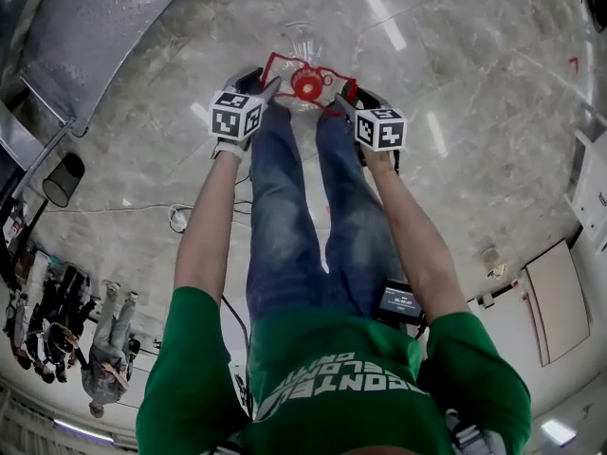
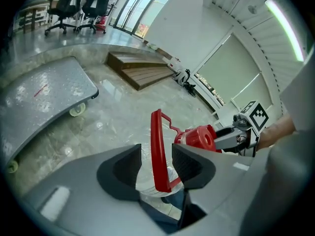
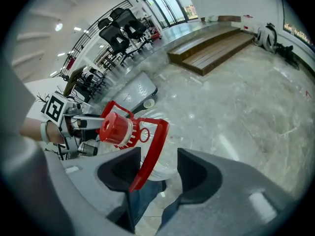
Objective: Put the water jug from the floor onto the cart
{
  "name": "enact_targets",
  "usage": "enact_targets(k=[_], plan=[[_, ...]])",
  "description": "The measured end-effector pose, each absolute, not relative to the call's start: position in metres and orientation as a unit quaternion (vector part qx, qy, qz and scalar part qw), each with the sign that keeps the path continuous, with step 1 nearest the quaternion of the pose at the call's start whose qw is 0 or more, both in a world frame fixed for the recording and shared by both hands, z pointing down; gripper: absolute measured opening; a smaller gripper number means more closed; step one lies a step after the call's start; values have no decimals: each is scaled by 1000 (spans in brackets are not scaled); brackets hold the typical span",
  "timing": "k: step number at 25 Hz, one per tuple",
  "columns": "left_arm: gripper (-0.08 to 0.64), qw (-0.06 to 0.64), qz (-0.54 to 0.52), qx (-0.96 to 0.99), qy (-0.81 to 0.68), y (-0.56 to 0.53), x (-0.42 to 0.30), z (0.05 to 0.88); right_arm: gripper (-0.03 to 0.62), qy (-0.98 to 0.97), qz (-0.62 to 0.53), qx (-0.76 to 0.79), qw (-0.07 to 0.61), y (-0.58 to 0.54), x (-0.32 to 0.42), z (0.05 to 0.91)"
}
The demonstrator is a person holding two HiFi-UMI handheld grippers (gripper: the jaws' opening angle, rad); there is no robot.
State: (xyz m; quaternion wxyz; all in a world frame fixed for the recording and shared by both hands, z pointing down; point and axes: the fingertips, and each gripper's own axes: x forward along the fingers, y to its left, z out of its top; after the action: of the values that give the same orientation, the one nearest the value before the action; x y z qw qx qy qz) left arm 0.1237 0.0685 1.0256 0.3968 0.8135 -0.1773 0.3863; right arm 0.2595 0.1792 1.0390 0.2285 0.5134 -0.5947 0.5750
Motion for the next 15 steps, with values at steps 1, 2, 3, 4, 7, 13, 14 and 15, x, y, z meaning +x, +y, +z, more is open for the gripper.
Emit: enact_targets(k=[1, 2, 3, 4, 7, 13, 14, 15], plan=[[207, 396, 386, 814, -178, 68, 124, 1027, 213, -594, 577, 513, 226, 178, 258, 1040], [200, 397, 385, 814, -178, 67, 125, 1028, 214, -593, 579, 512, 225, 177, 256, 1041], [194, 398, 384, 814, -179, 66, 126, 1028, 214, -592, 582, 511, 225, 177, 255, 1043], [184, 399, 383, 814, -179, 66, 127, 1029, 213, -590, 585, 509, 225, 177, 253, 1045], [120, 399, 385, 814, -175, 67, 131, 1030, 204, -577, 599, 509, 219, 177, 251, 1048], [55, 431, 380, 799, -178, 73, 131, 1030, 36, -551, 624, 531, 160, 169, 254, 1039], [54, 438, 378, 797, -178, 74, 130, 1030, 33, -552, 624, 530, 157, 169, 254, 1039], [54, 444, 374, 794, -177, 76, 129, 1030, 32, -555, 624, 528, 156, 169, 254, 1038]])
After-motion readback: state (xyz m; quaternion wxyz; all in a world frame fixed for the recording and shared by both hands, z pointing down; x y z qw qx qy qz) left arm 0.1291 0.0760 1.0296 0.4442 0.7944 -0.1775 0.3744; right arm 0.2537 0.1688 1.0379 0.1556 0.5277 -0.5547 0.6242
